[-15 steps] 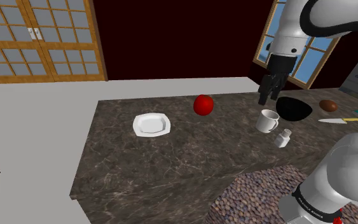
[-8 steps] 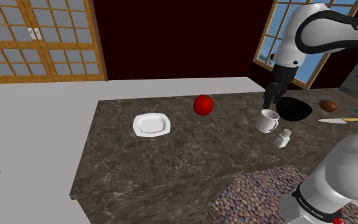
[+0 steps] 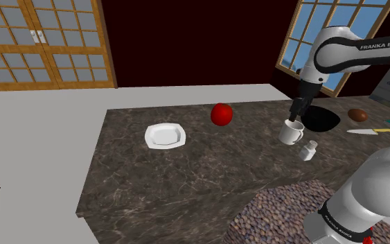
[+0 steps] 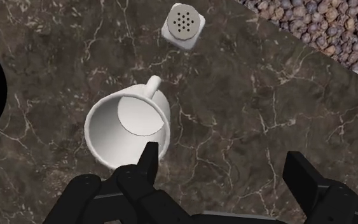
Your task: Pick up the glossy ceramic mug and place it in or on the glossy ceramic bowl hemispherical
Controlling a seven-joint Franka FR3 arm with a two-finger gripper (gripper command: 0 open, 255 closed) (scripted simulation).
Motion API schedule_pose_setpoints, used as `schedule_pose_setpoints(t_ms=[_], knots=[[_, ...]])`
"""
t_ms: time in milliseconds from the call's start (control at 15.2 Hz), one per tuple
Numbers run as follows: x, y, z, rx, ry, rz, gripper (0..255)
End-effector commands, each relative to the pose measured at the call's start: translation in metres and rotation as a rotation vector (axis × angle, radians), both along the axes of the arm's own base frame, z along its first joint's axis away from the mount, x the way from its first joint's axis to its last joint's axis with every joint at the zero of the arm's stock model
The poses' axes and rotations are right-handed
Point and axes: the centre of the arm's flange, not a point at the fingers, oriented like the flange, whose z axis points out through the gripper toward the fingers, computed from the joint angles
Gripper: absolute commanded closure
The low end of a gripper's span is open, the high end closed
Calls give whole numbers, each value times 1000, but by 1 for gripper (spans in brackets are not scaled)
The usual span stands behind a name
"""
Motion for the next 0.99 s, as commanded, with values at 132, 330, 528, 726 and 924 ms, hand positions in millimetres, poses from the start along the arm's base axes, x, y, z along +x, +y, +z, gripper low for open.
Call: schedule_pose_setpoints(t_ms=[132, 330, 528, 726, 924], knots=[[0, -46, -24, -7, -16, 12, 0], [2, -80, -43, -12, -26, 21, 0], [4, -113, -62, -16, -37, 29, 0], [4, -120, -76, -17, -39, 31, 0], [4, -119, -92, -17, -39, 31, 0]])
